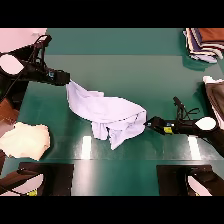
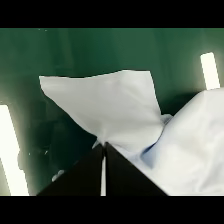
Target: Fold the shirts.
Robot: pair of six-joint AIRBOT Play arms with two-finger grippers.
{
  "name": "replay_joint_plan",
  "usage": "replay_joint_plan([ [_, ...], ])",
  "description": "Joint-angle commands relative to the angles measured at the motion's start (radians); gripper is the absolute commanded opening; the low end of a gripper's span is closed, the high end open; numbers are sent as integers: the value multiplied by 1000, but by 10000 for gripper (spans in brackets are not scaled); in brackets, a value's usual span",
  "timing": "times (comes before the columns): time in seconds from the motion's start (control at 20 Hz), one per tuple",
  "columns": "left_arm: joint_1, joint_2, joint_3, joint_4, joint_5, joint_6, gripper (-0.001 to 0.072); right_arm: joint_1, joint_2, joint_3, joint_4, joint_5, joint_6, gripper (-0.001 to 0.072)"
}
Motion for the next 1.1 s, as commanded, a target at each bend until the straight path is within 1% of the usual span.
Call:
replay_joint_plan([
  [0.0,0,1,1,-40,8,0,25,19,0,-11,31,-74,-2,511],
  [0.15,0,1,1,-61,8,0,25,19,-19,-10,39,-92,-2,504],
  [0.2,0,1,1,-68,7,0,25,24,-46,-10,58,-88,-6,419],
  [0.3,0,1,1,-87,5,0,25,56,-101,-3,97,-95,-57,281],
  [0.4,0,1,1,-88,5,0,25,88,-134,37,84,-93,-87,74],
  [0.45,1,5,1,-85,7,0,24,97,-140,67,59,-90,-88,12],
  [0.55,1,40,16,-79,16,0,24,100,-116,147,-22,-88,-86,10],
  [0.65,1,91,92,-56,18,0,24,87,-53,255,-117,-66,-83,10],
  [0.85,1,209,386,-27,16,2,24,-48,112,523,-241,60,-68,10],
  [1.05,1,275,690,-27,14,9,24,-194,245,717,-262,108,-68,10],
])
